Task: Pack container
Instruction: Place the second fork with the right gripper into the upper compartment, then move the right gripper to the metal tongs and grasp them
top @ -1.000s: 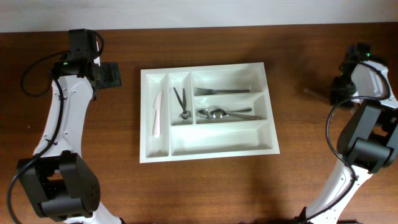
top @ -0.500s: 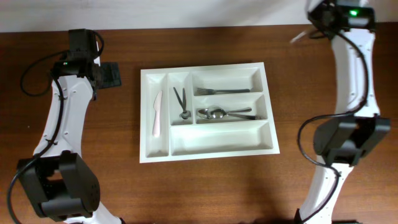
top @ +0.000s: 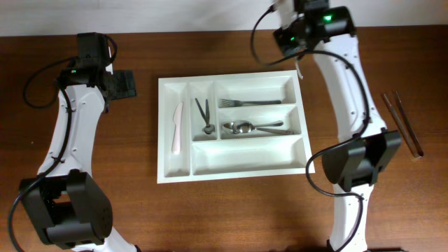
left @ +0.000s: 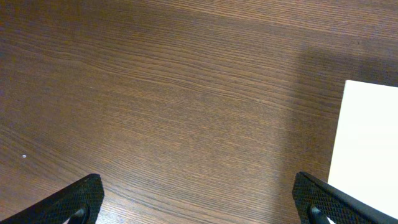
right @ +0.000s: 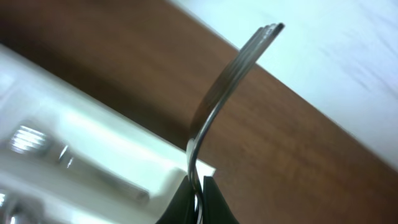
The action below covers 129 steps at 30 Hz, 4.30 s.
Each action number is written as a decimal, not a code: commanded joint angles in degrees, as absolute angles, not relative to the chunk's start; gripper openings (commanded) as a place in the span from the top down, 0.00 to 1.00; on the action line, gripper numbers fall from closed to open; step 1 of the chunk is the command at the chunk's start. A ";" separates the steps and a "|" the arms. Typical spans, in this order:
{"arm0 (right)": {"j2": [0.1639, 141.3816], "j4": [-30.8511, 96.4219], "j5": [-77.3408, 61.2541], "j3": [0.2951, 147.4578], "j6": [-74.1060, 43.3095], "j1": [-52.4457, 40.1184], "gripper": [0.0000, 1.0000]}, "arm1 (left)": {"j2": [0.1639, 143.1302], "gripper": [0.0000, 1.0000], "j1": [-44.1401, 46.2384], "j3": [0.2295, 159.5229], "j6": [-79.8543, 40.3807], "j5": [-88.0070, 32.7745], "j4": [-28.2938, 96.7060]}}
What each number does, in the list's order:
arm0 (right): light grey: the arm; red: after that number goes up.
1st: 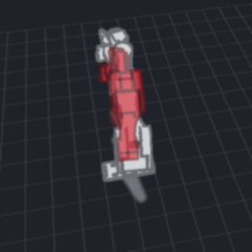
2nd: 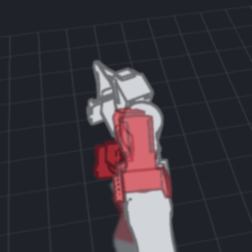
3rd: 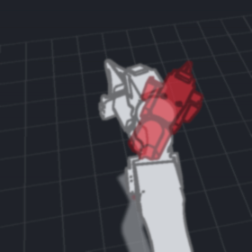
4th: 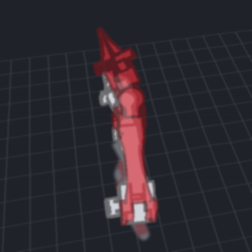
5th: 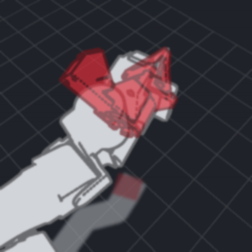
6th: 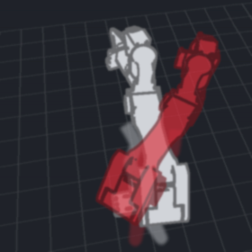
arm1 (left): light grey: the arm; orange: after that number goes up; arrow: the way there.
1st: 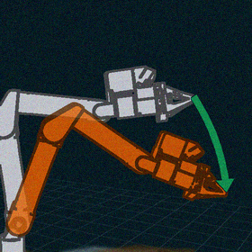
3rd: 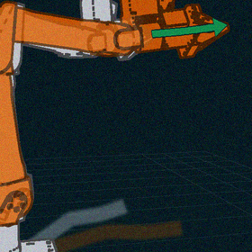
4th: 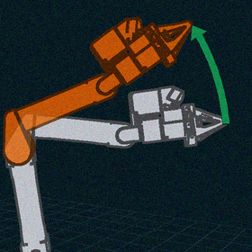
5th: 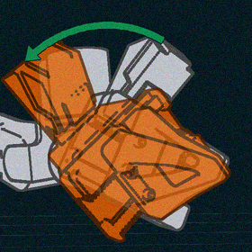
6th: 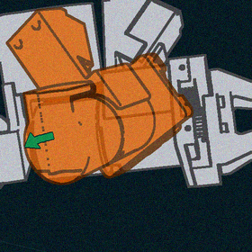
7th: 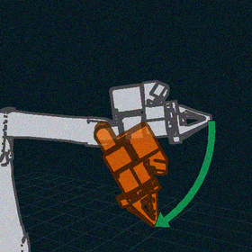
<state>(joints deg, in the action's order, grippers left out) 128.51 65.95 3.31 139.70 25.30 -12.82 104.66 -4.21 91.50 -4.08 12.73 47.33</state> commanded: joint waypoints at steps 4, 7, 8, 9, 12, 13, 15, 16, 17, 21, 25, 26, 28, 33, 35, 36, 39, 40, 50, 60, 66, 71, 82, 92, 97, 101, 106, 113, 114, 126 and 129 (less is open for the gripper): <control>127.11 72.18 1.67 140.03 45.82 -15.53 0.96 | 104.77 0.01 -4.14 92.20 -3.16 13.32 47.22; 127.13 73.14 0.89 139.74 48.25 -15.51 0.96 | 104.77 0.01 -4.14 92.20 -3.16 13.32 47.22; 127.13 73.19 -0.19 139.44 49.21 -15.44 0.96 | 104.77 0.01 -4.14 92.20 -3.16 13.32 47.22; 127.13 73.17 -1.48 139.04 49.82 -15.35 0.96 | 104.77 0.01 -4.14 92.20 -3.14 13.32 47.22; 127.13 72.38 -4.16 134.85 52.18 -15.35 0.96 | 104.77 0.01 -4.14 92.20 -3.16 13.32 47.22; 127.13 71.75 -4.16 133.16 52.60 -15.38 0.96 | 104.77 0.01 -4.14 92.20 -3.16 13.32 47.22; 127.13 70.15 -4.14 129.91 53.65 -15.35 0.96 | 104.77 0.01 -4.14 92.20 -3.16 13.32 47.22; 127.13 68.58 -4.10 127.20 54.30 -15.35 0.96 | 104.77 0.01 -4.14 92.20 -3.14 13.32 47.22; 127.13 67.79 -4.10 125.84 54.94 -15.35 0.96 | 104.77 0.01 -4.14 92.20 -3.16 13.32 47.22; 127.13 62.11 -4.08 118.87 55.72 -15.35 0.96 | 104.77 0.01 -4.14 92.20 -3.16 13.32 47.20; 127.13 58.15 -4.14 115.37 55.72 -15.38 0.96 | 104.77 0.01 -4.14 92.20 -3.16 13.32 47.22; 127.13 57.34 -4.14 114.83 55.79 -15.40 0.96 | 104.77 0.01 -4.14 92.20 -3.16 13.32 47.22; 127.13 56.93 -4.64 114.54 57.04 -15.40 0.96 | 104.77 0.01 -4.14 92.20 -3.14 13.32 47.22; 127.13 56.14 -6.50 114.54 58.30 -15.42 0.96 | 104.77 0.01 -4.14 92.20 -3.14 13.32 47.22; 127.13 56.23 -8.16 114.54 58.30 -15.59 0.96 | 104.77 0.01 -4.14 92.20 -3.14 13.32 47.22; 127.13 56.40 -8.36 114.54 58.50 -15.70 0.96 | 104.77 0.01 -4.14 92.20 -3.14 13.32 47.22; 127.13 57.93 -8.45 114.54 61.56 -16.86 0.96 | 104.77 0.01 -4.14 92.20 -3.14 13.32 47.20; 127.13 57.91 -8.45 114.54 61.56 -17.26 0.96 | 104.77 0.01 -4.14 92.20 -3.14 13.32 47.22; 127.24 57.41 -8.47 114.54 63.02 -18.33 0.96 | 104.77 0.01 -4.14 92.20 -3.14 13.32 47.22; 130.63 57.52 -10.13 114.52 63.05 -18.79 0.96 | 104.77 0.01 -4.14 92.20 -3.14 13.32 47.22; 131.28 55.86 -10.13 114.52 62.98 -18.79 0.85 | 104.77 0.01 -4.14 92.20 -3.16 13.32 47.22; 131.28 55.20 -10.13 114.54 61.32 -18.74 0.01 | 104.77 0.01 -4.14 92.20 -3.16 13.32 47.22; 125.95 60.42 9.85 127.22 16.27 -12.38 0.01 | 104.77 0.01 -4.14 92.20 -3.16 13.32 47.22; 125.08 75.92 10.79 134.89 5.23 6.00 0.01 | 104.77 0.01 -4.14 92.20 -3.16 13.32 47.22; 125.69 79.18 10.79 134.89 5.72 14.44 0.01 | 104.77 0.01 -4.14 92.20 -3.16 13.32 47.22; 126.74 79.72 10.79 133.95 5.72 19.25 0.00 | 104.77 0.01 -4.14 92.20 -3.16 13.32 47.22; 127.13 76.27 10.50 127.52 6.63 23.35 0.04 | 104.77 0.01 -4.14 92.20 -3.14 13.32 47.22; 127.13 62.57 7.84 110.74 15.86 27.70 0.17 | 104.77 0.01 -4.14 92.20 -3.16 13.32 47.22; 127.13 60.82 6.74 108.60 18.02 28.36 0.20 | 104.77 0.01 -4.14 92.20 -3.14 13.32 47.22; 127.13 49.54 0.19 99.02 21.28 34.68 0.28 | 104.77 0.01 -4.14 92.20 -3.14 13.32 47.22; 127.13 48.49 -2.92 98.08 24.82 35.31 0.33 | 104.77 0.01 -4.14 92.20 -3.14 13.32 47.20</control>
<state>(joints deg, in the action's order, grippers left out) 126.96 49.12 1.08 99.39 21.67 34.72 104.66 -4.21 91.50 -4.05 12.73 47.35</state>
